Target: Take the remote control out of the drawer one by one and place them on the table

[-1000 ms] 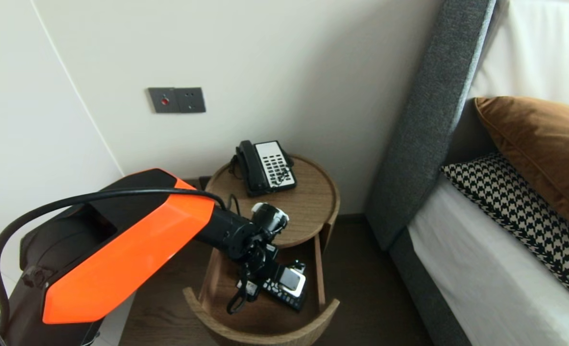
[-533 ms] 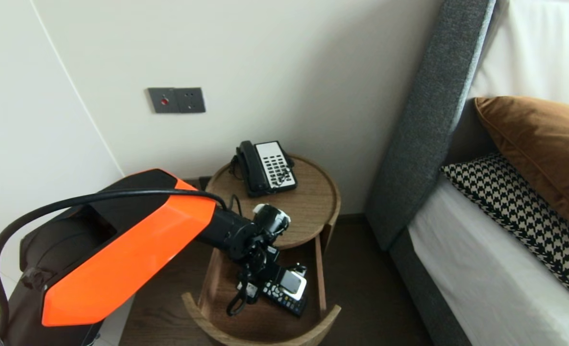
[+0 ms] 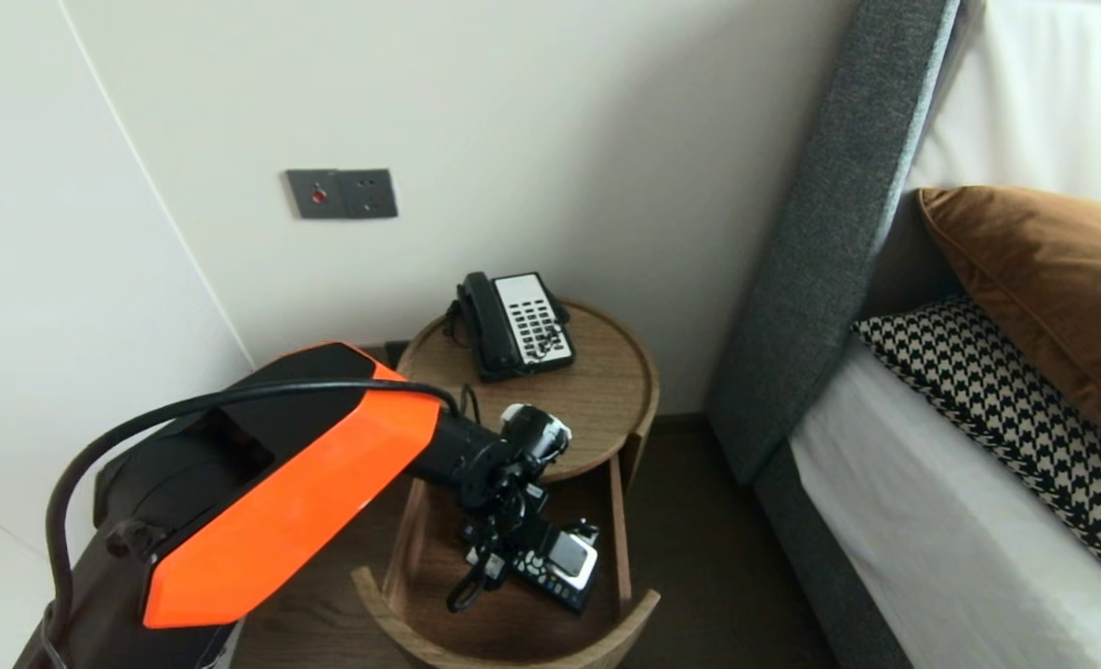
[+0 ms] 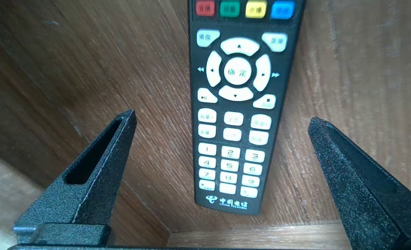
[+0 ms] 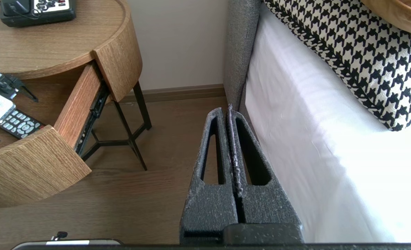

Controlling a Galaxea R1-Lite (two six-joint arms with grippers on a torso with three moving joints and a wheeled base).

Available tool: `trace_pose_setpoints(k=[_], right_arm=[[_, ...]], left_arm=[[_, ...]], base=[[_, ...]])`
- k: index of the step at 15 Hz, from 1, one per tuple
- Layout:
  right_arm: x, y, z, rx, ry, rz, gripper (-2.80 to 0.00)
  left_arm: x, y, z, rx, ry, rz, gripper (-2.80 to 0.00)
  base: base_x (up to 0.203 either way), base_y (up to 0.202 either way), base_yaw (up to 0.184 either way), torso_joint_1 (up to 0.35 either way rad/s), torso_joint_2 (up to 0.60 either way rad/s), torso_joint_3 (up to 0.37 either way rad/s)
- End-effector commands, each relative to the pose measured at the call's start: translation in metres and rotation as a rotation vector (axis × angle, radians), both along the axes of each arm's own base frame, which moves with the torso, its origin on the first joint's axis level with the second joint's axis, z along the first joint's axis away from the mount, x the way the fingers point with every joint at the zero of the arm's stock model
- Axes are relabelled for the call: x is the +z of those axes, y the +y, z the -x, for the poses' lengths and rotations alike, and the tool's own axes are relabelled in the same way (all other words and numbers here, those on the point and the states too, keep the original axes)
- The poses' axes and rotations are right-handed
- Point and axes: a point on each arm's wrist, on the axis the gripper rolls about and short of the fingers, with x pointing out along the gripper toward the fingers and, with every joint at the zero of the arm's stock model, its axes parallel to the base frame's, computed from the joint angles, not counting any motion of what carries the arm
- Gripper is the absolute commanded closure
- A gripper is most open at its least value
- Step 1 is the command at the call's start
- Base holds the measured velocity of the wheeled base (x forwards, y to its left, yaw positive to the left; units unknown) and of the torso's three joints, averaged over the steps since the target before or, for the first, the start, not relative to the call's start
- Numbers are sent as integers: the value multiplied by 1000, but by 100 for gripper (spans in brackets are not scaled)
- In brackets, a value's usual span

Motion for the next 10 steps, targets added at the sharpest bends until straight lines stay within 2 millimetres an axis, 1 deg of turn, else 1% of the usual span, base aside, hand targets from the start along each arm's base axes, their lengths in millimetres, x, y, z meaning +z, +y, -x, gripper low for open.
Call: trace_pose_setpoints(k=[1, 6, 10], right_arm=[[-1, 0, 0, 0, -4, 0, 0], [-1, 0, 0, 0, -4, 0, 0], [-1, 0, 0, 0, -4, 0, 0]], left_arm=[[-10, -1, -1, -6, 10, -18, -280], [-7, 2, 2, -3, 28, -53, -280], [-10, 2, 0, 4, 30, -54, -280]], base=[[0, 0, 0, 0, 0, 0], [0, 0, 0, 0, 0, 0], [0, 0, 0, 0, 0, 0]])
